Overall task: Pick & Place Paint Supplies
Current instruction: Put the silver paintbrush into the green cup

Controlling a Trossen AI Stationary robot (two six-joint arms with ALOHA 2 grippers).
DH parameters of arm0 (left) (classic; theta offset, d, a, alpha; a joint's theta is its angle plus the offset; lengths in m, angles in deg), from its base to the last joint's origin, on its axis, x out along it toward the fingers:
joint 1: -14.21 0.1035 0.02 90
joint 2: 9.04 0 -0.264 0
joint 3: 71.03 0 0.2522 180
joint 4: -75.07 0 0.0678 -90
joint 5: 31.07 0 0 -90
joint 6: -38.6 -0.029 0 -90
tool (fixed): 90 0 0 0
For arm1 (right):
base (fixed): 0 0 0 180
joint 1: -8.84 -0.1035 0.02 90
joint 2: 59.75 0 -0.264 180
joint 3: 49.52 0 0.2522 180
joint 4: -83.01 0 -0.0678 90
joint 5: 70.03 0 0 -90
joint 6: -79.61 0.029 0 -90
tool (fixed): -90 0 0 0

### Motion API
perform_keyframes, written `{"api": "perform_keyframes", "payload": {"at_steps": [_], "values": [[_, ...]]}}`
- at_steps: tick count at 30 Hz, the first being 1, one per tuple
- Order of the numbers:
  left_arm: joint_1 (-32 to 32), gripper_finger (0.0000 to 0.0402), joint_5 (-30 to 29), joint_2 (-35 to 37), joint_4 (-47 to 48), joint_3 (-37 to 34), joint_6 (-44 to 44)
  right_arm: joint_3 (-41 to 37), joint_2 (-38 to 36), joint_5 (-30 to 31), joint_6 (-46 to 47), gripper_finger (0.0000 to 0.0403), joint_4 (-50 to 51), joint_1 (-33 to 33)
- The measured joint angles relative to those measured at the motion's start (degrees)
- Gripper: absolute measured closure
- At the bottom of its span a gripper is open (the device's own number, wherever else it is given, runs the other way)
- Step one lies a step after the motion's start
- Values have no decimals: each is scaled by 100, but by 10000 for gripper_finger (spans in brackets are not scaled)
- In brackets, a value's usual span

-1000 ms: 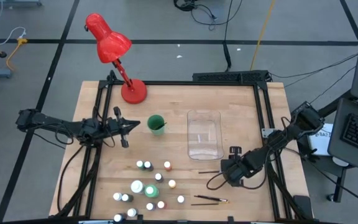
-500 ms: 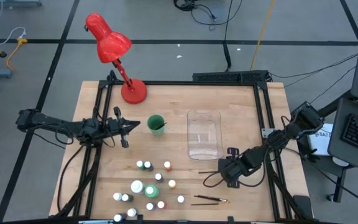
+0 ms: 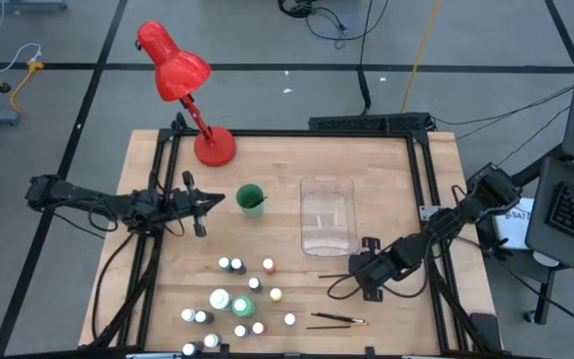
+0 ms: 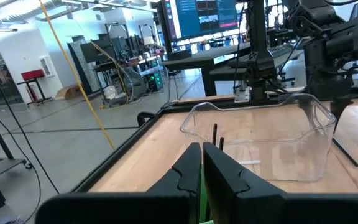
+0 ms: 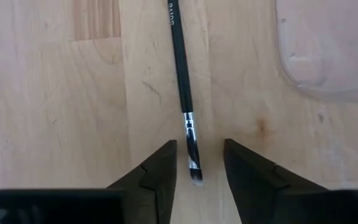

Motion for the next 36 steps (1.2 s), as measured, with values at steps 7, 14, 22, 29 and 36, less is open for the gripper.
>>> {"api": "perform_keyframes", "payload": {"at_steps": [7,14,22,29,36], "values": [[0,380,0,0,0,0,0,-16,7,-190,67,359,22,4],[0,380,0,0,0,0,0,26,15,-674,64,389,-48,-9],[0,380,18,-2,-4,0,7,635,48,-717,-627,401,-58,-329],[0,380,26,-2,-31,0,22,1563,39,-246,-1780,403,-3,-416],[0,380,38,-1,-169,0,143,2106,36,1320,-4136,403,-873,-335]]}}
